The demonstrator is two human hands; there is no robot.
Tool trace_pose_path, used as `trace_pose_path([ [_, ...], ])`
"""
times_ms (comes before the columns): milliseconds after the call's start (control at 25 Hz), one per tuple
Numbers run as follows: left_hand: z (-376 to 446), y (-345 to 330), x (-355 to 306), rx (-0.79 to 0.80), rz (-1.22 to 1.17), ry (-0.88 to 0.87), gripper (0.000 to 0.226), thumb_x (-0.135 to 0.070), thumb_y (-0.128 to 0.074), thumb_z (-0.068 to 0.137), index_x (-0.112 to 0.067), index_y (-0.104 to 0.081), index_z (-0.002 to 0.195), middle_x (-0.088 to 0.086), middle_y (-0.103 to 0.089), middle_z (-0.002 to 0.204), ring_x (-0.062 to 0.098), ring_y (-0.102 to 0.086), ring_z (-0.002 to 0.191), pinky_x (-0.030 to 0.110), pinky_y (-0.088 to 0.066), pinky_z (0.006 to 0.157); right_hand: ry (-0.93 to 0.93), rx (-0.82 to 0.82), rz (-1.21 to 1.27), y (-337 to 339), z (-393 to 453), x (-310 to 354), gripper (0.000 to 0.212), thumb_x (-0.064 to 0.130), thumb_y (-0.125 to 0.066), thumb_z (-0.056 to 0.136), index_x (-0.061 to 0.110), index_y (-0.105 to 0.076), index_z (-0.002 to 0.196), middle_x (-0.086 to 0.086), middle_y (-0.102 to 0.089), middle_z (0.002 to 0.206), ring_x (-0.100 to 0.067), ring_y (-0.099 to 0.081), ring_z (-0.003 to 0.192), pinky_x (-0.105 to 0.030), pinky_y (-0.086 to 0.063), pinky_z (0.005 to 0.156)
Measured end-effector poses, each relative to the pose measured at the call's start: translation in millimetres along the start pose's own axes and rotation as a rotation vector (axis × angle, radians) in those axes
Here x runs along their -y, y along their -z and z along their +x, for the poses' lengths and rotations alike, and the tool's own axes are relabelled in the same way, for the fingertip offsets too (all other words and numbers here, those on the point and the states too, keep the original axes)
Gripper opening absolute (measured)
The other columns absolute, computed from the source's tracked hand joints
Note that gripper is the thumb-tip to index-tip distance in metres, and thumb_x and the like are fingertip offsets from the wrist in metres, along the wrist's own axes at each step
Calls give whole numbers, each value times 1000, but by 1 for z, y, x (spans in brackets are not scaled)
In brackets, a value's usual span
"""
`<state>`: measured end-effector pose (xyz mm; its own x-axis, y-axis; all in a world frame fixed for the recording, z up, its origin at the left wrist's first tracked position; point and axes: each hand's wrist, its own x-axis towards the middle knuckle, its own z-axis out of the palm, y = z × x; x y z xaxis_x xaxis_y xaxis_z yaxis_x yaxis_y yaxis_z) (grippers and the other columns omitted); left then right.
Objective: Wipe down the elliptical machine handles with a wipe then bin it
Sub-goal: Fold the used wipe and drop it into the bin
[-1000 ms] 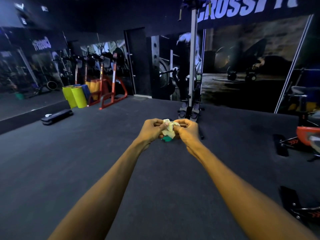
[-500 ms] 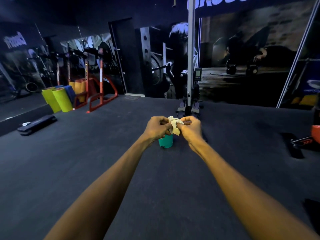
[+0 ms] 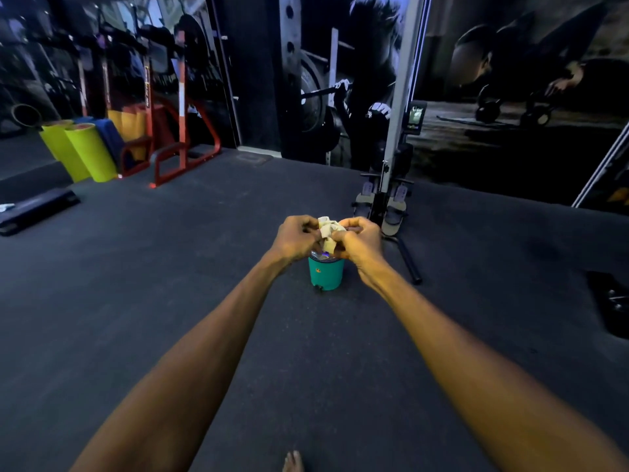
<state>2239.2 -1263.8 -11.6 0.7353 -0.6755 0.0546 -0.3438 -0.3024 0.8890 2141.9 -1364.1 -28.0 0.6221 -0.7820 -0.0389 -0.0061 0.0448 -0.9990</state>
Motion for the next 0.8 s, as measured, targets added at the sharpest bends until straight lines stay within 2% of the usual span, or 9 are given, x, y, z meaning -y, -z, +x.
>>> trace_pose_path([
  [120, 89, 9, 34, 10, -30, 12, 11, -9, -65, 92, -6, -68, 102, 6, -69, 78, 13, -64, 60, 13, -42, 44, -92, 41, 104, -31, 76, -8, 19, -3, -61, 82, 7, -61, 98, -18, -72, 87, -28, -69, 68, -34, -57, 55],
  [280, 214, 25, 78, 89, 6, 37, 14, -11, -66, 90, -5, -70, 102, 5, -69, 78, 12, -62, 63, 22, -47, 56, -186, -14, 146, -76, 183, -24, 12, 4, -59, 92, 9, -58, 103, -14, -70, 86, -23, -67, 62, -33, -54, 54],
  [400, 294, 29, 101, 138, 3, 81, 11, -7, -64, 91, -4, -68, 101, 5, -67, 75, 13, -61, 60, 25, -47, 54, -209, -76, 100, -103, 259, -36, 14, 0, -61, 92, 9, -58, 103, -14, -69, 90, -19, -66, 60, -28, -53, 50],
  [520, 378, 25, 124, 165, 20, 107, 8, -8, -64, 90, -7, -68, 98, 6, -66, 73, 15, -59, 59, 26, -47, 55, -203, -103, 72, -128, 339, -48, 15, -2, -61, 91, 9, -58, 100, -13, -67, 85, -17, -63, 58, -24, -51, 46],
  [680, 492, 17, 160, 158, -10, 182, 17, 0, -56, 91, -2, -70, 101, 9, -65, 73, 18, -59, 58, 27, -49, 52, -213, -106, 56, -157, 449, -74, 19, -7, -62, 87, 11, -58, 94, -12, -65, 85, -18, -62, 59, -29, -53, 53],
  [800, 552, 15, 173, 196, -105, 253, 21, 4, -50, 92, -4, -68, 87, 15, -64, 74, 25, -59, 64, 37, -53, 64, -262, -102, 48, -174, 513, -82, 25, -14, -60, 83, 8, -57, 92, -14, -62, 81, -19, -58, 55, -26, -52, 46],
])
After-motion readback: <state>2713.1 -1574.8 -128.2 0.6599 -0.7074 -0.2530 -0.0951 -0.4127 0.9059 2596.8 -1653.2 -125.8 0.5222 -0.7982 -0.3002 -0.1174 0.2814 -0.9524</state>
